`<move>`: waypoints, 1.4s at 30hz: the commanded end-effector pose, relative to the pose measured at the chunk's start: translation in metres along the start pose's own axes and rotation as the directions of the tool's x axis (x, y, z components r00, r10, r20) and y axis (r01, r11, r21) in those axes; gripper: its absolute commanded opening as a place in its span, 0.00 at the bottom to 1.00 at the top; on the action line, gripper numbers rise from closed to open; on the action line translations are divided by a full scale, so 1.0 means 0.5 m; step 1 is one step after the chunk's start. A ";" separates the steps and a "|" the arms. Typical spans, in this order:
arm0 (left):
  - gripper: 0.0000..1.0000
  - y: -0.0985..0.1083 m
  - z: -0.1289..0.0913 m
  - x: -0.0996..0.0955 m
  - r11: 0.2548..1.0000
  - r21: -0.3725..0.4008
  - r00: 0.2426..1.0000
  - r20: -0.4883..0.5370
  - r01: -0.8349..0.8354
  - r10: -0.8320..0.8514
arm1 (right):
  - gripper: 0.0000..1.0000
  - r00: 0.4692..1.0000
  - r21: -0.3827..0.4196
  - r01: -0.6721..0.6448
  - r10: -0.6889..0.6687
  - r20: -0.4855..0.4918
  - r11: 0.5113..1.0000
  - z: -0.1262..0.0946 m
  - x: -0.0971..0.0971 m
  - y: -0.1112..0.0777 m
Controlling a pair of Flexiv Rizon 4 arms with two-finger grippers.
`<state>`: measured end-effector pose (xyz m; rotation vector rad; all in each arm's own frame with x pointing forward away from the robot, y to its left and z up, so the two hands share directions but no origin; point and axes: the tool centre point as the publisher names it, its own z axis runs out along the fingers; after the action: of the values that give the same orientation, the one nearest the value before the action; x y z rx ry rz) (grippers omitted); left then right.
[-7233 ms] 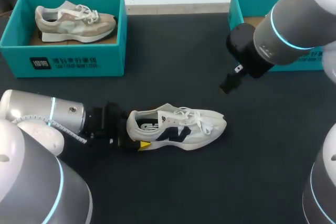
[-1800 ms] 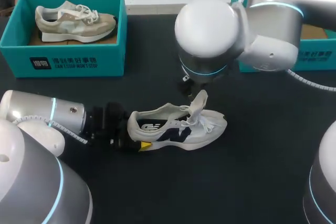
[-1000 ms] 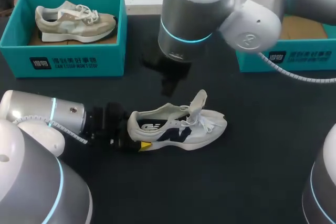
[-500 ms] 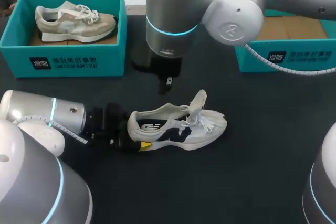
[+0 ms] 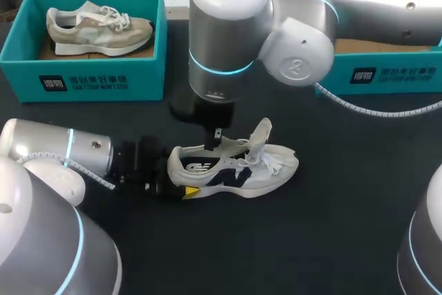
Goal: Take the shoe out of the shoebox, open the shoe tongue, remove and reinsert the insole, then place the shoe into the shoebox
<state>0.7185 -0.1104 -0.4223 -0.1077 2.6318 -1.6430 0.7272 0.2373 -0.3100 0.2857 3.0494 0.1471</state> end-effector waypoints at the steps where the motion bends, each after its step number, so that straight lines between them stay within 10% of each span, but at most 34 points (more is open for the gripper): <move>1: 0.00 0.007 0.005 0.006 1.000 0.000 1.000 0.003 -0.001 0.001 | 0.00 1.000 -0.023 0.005 -0.005 0.001 1.000 0.049 -0.003 0.015; 18: 0.00 0.007 0.005 0.006 1.000 0.000 1.000 0.003 -0.001 0.001 | 0.00 1.000 0.044 0.019 -0.019 -0.007 0.999 0.131 -0.007 -0.001; 20: 0.00 0.007 0.005 0.006 1.000 0.000 1.000 0.003 -0.001 0.001 | 0.39 1.000 0.051 0.020 -0.020 0.010 0.999 0.133 -0.011 -0.002; 25: 0.00 0.007 0.005 0.006 1.000 0.000 1.000 0.003 -0.001 0.001 | 0.73 0.997 0.058 0.018 -0.022 0.070 0.998 0.140 -0.024 -0.005; 39: 0.00 0.007 0.005 0.006 1.000 0.000 1.000 0.003 -0.001 0.001 | 0.51 0.998 0.019 0.069 -0.069 0.012 0.997 0.220 -0.030 0.011; 42: 0.00 0.007 0.005 0.006 1.000 0.000 1.000 0.003 -0.001 0.001 | 0.22 0.998 0.022 0.055 -0.055 -0.009 0.998 0.231 -0.013 0.006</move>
<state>0.7185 -0.1098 -0.4232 -0.1100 2.6333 -1.6425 0.7469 0.2428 -0.4007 0.2010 3.0508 0.1039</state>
